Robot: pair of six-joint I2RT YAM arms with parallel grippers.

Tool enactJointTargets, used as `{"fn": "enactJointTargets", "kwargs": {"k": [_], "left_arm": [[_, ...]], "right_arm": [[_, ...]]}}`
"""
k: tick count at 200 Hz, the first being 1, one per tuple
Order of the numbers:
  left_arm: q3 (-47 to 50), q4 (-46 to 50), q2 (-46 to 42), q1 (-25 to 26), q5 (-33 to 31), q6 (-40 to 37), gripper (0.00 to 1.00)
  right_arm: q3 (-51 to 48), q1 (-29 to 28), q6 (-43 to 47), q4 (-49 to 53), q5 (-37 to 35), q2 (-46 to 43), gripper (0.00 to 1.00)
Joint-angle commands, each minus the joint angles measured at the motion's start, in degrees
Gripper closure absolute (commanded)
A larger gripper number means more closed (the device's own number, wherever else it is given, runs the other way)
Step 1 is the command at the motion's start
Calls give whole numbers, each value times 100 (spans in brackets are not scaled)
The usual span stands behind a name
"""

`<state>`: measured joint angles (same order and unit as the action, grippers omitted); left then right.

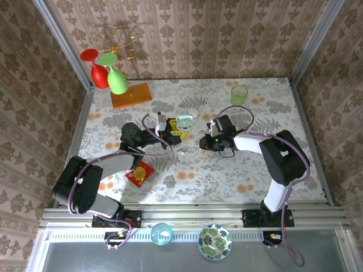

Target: Insert wireless bluetooth earbuds into charging case

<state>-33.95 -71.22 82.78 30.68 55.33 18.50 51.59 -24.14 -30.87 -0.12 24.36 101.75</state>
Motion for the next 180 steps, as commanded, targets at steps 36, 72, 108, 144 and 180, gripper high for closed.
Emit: {"fn": "enactJointTargets", "kwargs": {"k": [36, 72, 108, 144, 180], "left_arm": [[-98, -218, 4, 12, 93, 79, 77], [-28, -212, -87, 9, 67, 81, 77], [-49, -218, -52, 17, 72, 80, 77], [-89, -208, -56, 17, 84, 110, 78], [-59, -210, -93, 23, 85, 143, 77]], "right_arm": [[107, 65, -117, 243, 5, -10, 72], [195, 180, 188, 305, 124, -56, 65], [612, 233, 1265, 572, 858, 295, 57], [1211, 280, 1926, 940, 1269, 886, 54], [1491, 378, 2328, 1239, 1712, 1284, 54]]}}
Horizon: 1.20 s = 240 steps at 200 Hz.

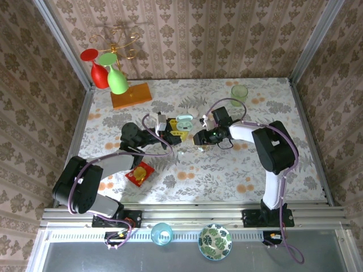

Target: Insert wireless bluetooth earbuds into charging case

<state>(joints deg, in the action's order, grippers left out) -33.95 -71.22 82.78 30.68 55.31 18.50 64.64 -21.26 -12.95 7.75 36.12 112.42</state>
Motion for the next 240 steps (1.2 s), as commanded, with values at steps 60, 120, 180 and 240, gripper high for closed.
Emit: {"fn": "enactJointTargets", "kwargs": {"k": [60, 120, 180, 240], "left_arm": [[-36, -207, -133, 26, 76, 136, 77], [-103, -207, -87, 35, 94, 171, 78], [-226, -208, 34, 68, 121, 203, 78], [-249, -209, 54, 70, 125, 225, 78]], "right_arm": [[-284, 173, 846, 583, 938, -20, 62], [-631, 174, 788, 409, 950, -203, 70], [-650, 172, 871, 565, 896, -258, 75], [-778, 136, 1189, 893, 1032, -518, 75]]}}
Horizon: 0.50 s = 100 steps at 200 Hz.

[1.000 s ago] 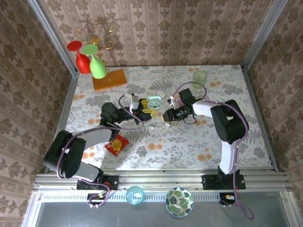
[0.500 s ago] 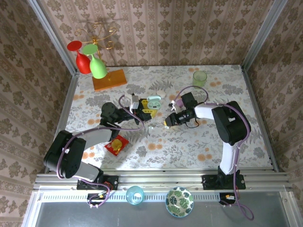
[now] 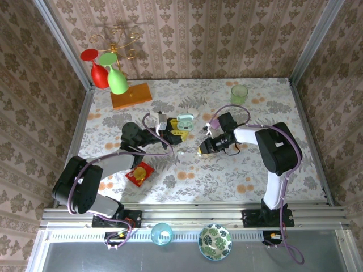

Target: Insert wireless bluetooth earbuds into charging case

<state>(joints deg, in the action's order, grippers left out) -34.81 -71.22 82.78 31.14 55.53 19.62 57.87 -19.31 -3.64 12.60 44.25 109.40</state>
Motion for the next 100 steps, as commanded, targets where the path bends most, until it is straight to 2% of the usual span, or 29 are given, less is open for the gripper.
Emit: {"fn": "enactJointTargets", "kwargs": {"k": [1, 41, 100], "left_arm": [[-165, -208, 58, 24, 101, 117, 78], [-168, -208, 71, 41, 111, 114, 78], [-114, -214, 27, 42, 87, 105, 78]], "right_arm": [[-109, -57, 258, 405, 222, -217, 74], [-33, -120, 45, 305, 150, -110, 74], [177, -176, -503, 325, -27, 166, 67]]}}
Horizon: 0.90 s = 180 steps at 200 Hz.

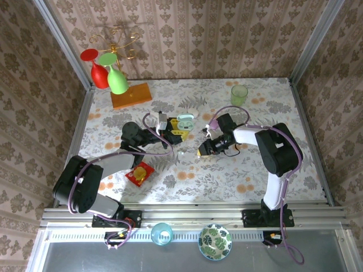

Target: Insert wireless bluetooth earbuds into charging case

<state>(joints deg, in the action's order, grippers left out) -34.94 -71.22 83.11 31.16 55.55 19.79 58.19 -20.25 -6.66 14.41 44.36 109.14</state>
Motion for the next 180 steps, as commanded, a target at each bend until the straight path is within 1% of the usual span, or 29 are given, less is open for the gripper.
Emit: {"fn": "enactJointTargets", "kwargs": {"k": [1, 18, 43, 65, 118, 151, 180], "left_arm": [[-101, -211, -6, 40, 86, 87, 77], [-105, -208, 10, 39, 87, 86, 77], [-118, -215, 24, 40, 97, 72, 77], [-110, -210, 29, 40, 103, 63, 77], [-75, -206, 23, 40, 93, 60, 78], [-66, -209, 12, 31, 89, 56, 77], [-66, -209, 21, 31, 79, 36, 77]], "right_arm": [[142, -83, -198, 146, -44, 194, 67], [148, -144, -198, 200, -99, 223, 67], [273, -256, -161, 520, -477, 281, 69], [280, -306, -178, 642, -608, 258, 73], [412, -495, -291, 969, -1348, 119, 79], [325, -541, -590, 915, -1738, -289, 84], [182, -533, -870, 851, -2135, -789, 86]]}}
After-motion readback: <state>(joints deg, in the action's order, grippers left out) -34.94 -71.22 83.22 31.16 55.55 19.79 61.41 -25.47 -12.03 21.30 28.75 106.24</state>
